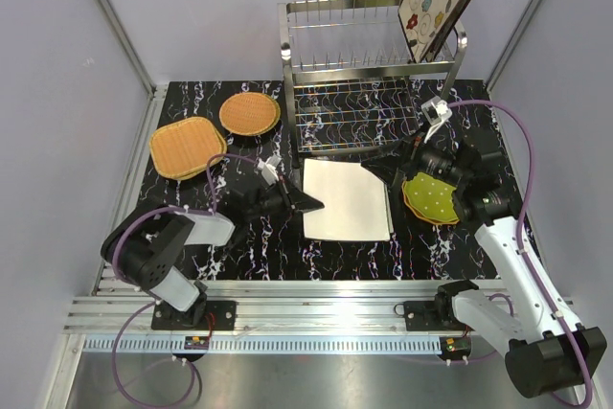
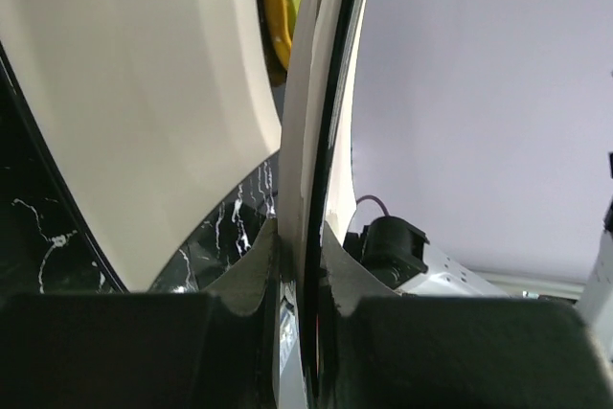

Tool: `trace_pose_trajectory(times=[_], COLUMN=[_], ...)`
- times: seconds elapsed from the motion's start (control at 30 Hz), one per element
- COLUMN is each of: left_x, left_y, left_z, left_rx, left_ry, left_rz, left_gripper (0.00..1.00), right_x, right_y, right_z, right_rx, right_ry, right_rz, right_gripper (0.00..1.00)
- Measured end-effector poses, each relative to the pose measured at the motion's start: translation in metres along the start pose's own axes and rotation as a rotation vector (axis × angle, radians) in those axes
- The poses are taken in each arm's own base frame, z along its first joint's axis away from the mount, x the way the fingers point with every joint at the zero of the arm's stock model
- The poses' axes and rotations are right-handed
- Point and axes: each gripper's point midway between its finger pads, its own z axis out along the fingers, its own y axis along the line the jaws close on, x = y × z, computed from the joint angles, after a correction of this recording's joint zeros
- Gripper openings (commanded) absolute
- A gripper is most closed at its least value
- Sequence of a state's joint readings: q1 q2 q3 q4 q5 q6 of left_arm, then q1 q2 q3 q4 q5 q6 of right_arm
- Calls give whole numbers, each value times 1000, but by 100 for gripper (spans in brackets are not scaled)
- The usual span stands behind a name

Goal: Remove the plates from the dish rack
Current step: Place the plate on the table

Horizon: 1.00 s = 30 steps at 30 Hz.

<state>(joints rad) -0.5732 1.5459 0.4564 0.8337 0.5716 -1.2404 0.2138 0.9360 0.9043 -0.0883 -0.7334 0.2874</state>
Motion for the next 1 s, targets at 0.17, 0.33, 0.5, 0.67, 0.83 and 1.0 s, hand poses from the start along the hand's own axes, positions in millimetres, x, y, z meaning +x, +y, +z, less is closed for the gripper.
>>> trace_pose_trajectory(times=[0.17,0.33,0.5,0.67,0.83,1.0], left_x=[-2,-3,-1,-2,-5,-7], left_y=[9,19,29,35,37,40], left_z=[16,30,40,46,51,54], left_rx=[-27,-54,-77,-91,-93,-100], left_ry=[-1,-4,0,3,-2,-8], left_rz=[-9,-16,-26,-33,-33,-35], left_gripper=[0,0,0,0,0,0], right_x=[0,1,3,3,5,8], right_y=[-2,-3,-3,-3,-4,-6], right_z=[0,-1,-1,-1,-1,-2], right_rx=[8,12,14,14,16,21], right_ry=[-10,-11,-9,-10,-9,-7], right_rz=[4,12,20,22,30,41], right_gripper=[100,100,100,100,100,100])
